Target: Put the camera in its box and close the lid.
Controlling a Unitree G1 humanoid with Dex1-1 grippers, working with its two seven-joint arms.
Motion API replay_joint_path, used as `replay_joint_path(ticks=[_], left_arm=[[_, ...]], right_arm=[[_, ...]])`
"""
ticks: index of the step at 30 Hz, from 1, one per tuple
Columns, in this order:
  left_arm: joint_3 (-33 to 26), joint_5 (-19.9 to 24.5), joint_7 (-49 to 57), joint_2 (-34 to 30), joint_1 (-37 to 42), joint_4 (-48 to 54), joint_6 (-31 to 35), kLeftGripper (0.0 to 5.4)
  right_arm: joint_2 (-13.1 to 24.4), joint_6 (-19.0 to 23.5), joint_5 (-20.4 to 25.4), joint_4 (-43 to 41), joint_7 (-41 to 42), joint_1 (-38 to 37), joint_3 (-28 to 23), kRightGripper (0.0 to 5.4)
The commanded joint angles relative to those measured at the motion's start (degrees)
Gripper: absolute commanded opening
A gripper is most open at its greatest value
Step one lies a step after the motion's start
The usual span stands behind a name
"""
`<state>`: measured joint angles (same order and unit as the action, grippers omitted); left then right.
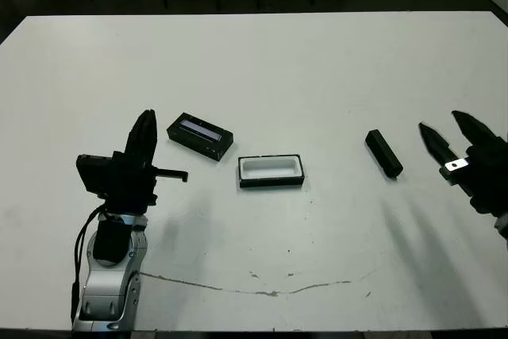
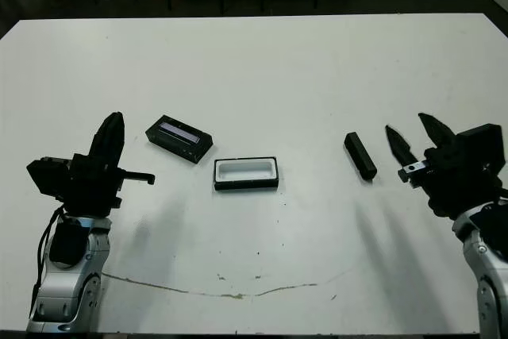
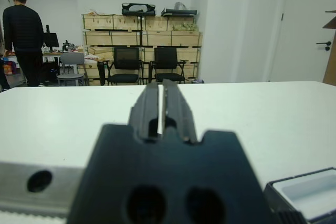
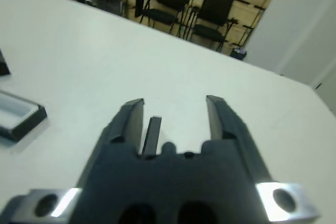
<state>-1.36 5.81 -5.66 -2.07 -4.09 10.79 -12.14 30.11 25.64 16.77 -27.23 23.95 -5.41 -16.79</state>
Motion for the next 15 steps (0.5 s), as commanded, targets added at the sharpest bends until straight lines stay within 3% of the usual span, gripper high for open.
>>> replay_joint_path(ticks=[1,13,15], left_arm=[[-0.3,0.0,-0.4,-0.5,-0.4,-0.9,0.3,0.0],[-0.4,0.0,-0.3,-0.5,-0.1,-0.7,1.2,0.0],[-0.4,-0.2,-0.3,-0.5,-0.2,-0.6,1.3,0.0]], right_arm=[[1.3,0.6,-0.1,2.5,1.4,0.1,0.3,3.19],[0.6,-2.4,1.7,7.6,4.9,0.6,0.0,5.3],[0.3,-2.7,1.7,7.8,4.6,0.5,0.3,5.39]])
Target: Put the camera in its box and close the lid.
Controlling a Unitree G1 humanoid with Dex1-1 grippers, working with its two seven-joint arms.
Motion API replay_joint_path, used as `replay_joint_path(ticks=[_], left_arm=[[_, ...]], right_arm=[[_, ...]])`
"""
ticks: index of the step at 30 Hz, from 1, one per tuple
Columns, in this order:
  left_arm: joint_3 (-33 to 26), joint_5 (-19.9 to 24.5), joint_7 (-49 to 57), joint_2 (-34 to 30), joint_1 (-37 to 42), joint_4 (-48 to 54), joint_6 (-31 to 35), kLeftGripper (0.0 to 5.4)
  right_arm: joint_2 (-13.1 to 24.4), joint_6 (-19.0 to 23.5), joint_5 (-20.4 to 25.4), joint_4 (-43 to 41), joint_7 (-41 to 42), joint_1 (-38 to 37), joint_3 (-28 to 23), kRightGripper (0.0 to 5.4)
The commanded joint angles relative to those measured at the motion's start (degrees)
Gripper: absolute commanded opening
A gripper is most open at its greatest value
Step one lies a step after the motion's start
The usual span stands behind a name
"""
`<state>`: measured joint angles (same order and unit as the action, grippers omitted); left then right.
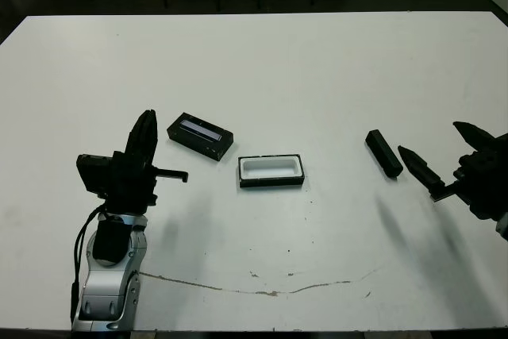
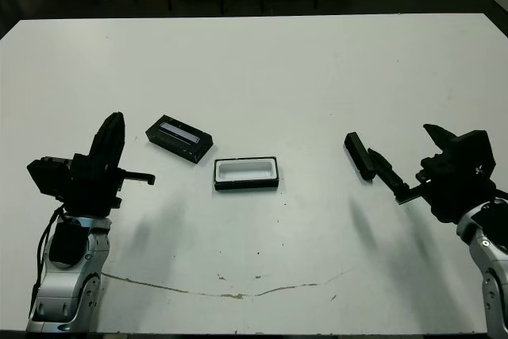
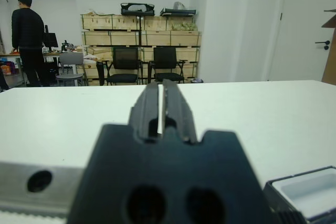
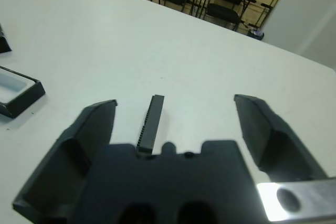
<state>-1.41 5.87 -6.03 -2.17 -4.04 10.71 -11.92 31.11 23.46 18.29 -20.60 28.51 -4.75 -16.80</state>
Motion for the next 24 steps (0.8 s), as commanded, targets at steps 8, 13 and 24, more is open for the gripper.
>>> replay_joint_path(ticks=[8,13,24], left_arm=[[-0.2,0.0,-0.1,-0.3,-0.4,-0.5,0.9,0.0],[-0.3,-0.5,0.1,-0.4,-0.4,-0.7,0.7,0.0],[-0.2,-0.2,0.3,-0.1,-0.5,-0.5,1.3,0.0]], right_arm=[[-3.1,0.9,1.3,0.7,-1.8,-0.5,1.6,5.39],[-4.4,-0.5,0.5,1.0,-2.1,-0.5,3.3,5.39],[-5.2,1.3,-0.5,-1.2,-4.6,-0.6,6.3,5.39]])
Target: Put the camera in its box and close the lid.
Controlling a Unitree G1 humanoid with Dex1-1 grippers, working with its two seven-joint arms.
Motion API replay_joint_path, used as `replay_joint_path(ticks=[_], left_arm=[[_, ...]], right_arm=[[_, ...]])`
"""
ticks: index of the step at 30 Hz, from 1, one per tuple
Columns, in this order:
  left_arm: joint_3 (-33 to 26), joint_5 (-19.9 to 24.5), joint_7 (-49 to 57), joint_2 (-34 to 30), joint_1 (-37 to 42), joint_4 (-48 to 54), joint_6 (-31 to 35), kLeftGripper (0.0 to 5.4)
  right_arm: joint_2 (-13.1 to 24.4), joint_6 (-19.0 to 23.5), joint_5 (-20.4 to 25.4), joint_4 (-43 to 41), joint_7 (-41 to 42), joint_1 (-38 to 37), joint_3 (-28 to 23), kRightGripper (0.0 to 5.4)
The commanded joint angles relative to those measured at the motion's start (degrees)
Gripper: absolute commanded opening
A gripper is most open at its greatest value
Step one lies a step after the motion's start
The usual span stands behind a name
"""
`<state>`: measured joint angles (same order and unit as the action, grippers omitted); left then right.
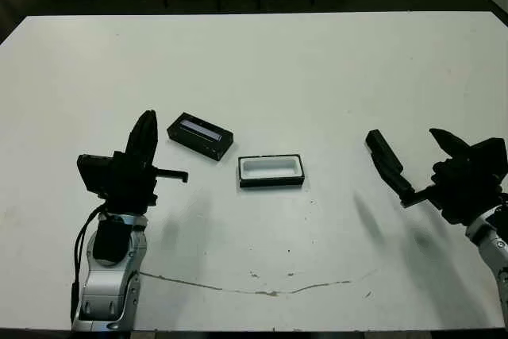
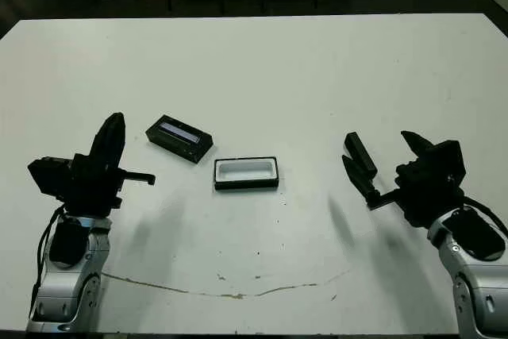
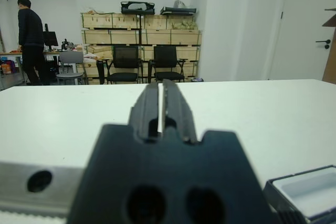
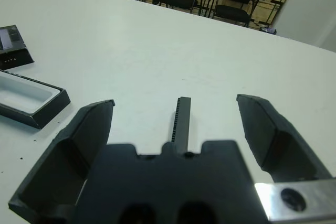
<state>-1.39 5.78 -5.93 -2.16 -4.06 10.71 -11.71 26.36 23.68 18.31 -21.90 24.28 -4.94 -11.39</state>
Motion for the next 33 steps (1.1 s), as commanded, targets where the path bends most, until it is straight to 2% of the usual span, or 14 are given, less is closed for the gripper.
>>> replay_joint_path(ticks=[1,9,15,21,26,33], left_arm=[[-0.2,-0.2,0.2,-0.1,-0.5,-0.7,0.8,0.0],[-0.2,0.0,0.2,-0.1,-0.8,0.0,1.7,0.0],[-0.3,0.6,-0.2,-0.2,-1.1,0.4,2.1,0.0],[-0.1,0.2,0.2,0.0,-1.4,0.7,2.0,0.0],[-0.3,1.3,-0.6,-0.2,-1.4,0.1,1.6,0.0],[-0.3,0.8,-0.5,-0.6,-1.7,0.5,1.9,0.0]], right_arm=[[-0.5,0.9,-0.6,0.3,-0.4,-0.4,1.1,5.39],[-1.6,-1.4,-2.1,4.1,-1.1,0.1,2.8,5.39],[-1.9,-4.9,-4.6,8.4,-0.5,1.1,4.4,5.28],[-2.2,-4.0,-4.7,9.3,-0.6,1.5,4.9,5.33],[-3.1,-6.0,-4.6,11.9,-0.4,1.8,4.8,4.72],[-4.0,-8.0,-6.4,13.5,-1.4,2.1,5.2,3.42]])
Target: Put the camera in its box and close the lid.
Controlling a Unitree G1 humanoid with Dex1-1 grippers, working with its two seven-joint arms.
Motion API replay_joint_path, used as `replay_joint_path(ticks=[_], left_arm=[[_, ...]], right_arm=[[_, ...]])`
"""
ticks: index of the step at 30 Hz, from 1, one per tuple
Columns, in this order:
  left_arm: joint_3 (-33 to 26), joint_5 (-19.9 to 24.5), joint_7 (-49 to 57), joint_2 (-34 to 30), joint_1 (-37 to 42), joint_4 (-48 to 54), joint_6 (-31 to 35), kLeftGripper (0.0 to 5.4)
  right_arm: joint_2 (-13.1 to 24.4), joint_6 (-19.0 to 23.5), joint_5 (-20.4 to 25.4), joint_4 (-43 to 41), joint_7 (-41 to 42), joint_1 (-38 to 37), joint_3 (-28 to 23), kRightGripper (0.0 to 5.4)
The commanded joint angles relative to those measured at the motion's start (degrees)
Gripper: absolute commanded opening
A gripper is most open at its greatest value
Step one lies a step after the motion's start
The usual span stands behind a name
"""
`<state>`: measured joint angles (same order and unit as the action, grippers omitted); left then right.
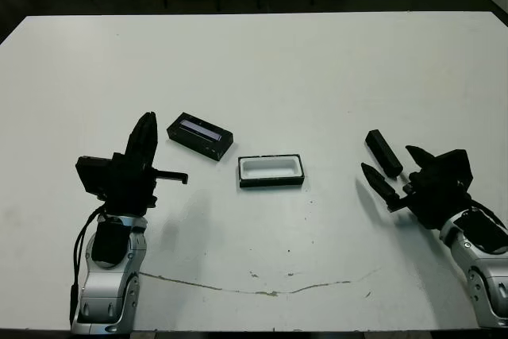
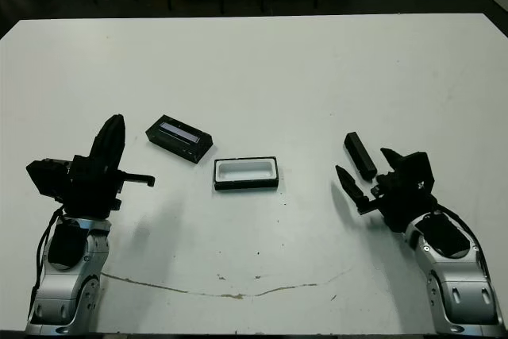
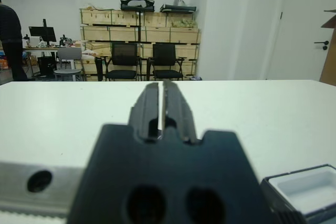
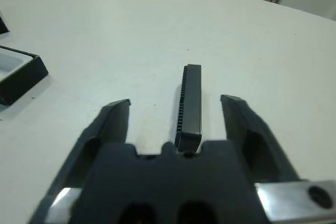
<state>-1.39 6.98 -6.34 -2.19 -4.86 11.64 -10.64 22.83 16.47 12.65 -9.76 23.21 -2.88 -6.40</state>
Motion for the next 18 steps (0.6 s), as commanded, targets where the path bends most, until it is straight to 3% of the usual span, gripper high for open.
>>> replay_joint_path(ticks=[1,9,18], left_arm=[[-0.4,-0.4,-0.1,-0.5,-0.8,-0.5,0.6,0.0],[-0.3,-0.8,-0.7,-0.9,-0.3,-1.7,-1.3,0.0],[-0.5,-1.1,-0.7,-1.2,-0.3,-1.8,-1.5,0.0]], right_arm=[[-0.6,-1.4,-0.9,1.9,-0.3,0.1,0.2,3.27],[-0.4,-4.0,-1.8,4.4,1.1,0.6,0.7,1.81],[0.0,-0.5,-1.2,4.0,1.9,0.8,0.9,0.2]])
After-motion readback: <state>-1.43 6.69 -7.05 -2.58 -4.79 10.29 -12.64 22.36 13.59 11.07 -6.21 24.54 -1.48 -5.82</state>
